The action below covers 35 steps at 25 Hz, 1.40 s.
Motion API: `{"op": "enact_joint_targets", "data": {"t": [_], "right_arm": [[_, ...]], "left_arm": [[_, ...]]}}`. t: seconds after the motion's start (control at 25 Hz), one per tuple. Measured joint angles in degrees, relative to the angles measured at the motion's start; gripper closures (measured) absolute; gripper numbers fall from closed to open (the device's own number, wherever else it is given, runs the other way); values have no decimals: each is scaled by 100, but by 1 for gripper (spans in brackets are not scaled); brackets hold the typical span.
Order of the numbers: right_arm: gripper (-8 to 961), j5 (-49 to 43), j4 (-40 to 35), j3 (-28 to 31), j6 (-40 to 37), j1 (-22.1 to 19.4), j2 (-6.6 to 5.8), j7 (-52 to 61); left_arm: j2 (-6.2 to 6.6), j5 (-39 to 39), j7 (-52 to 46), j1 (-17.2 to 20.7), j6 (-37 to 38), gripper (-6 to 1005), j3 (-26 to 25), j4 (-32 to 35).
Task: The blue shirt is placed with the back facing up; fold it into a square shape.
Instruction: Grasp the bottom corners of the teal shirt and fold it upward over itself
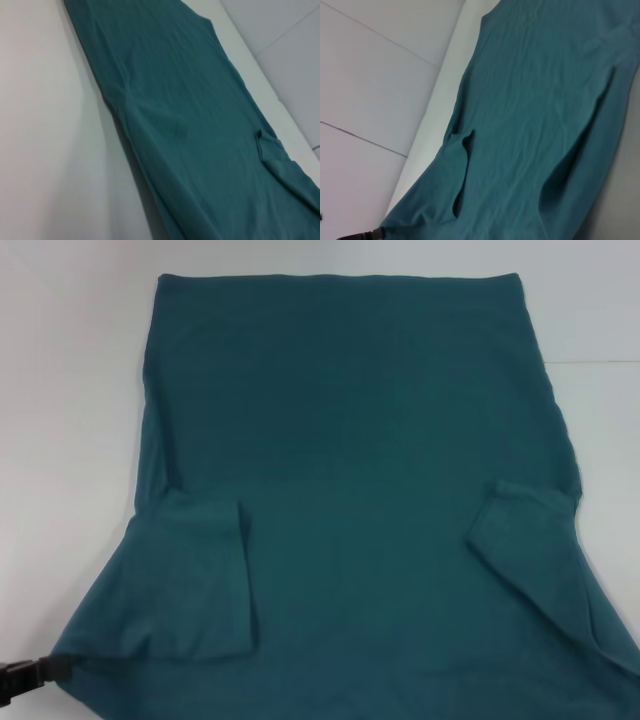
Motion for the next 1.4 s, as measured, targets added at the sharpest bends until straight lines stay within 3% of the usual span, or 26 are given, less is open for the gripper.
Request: {"op": "enact_joint_targets", "data": {"t": [0.4,0.6,0.8,1.04,1.4], "right_arm": [[875,-1,0,46,-96,-28,-2,-97],[868,70,3,65,-24,283,-38,-68],[862,104,-4,191,211,768,-144,71],[854,135,-14,462,851,1418,-230,152],[842,345,16,338,2551,2234,-188,-102]], "left_arm": [[1,-22,117,87,227,994,-230,-3],[88,-96,84,-297,222,994,-233,-213],[259,-393,-43,-834,79,994,-233,-590],[394,-747,-130,-1601,-886,994,-241,-1333],[445,-1803,197,-2439,-2942,994,-175,-2301]]}}
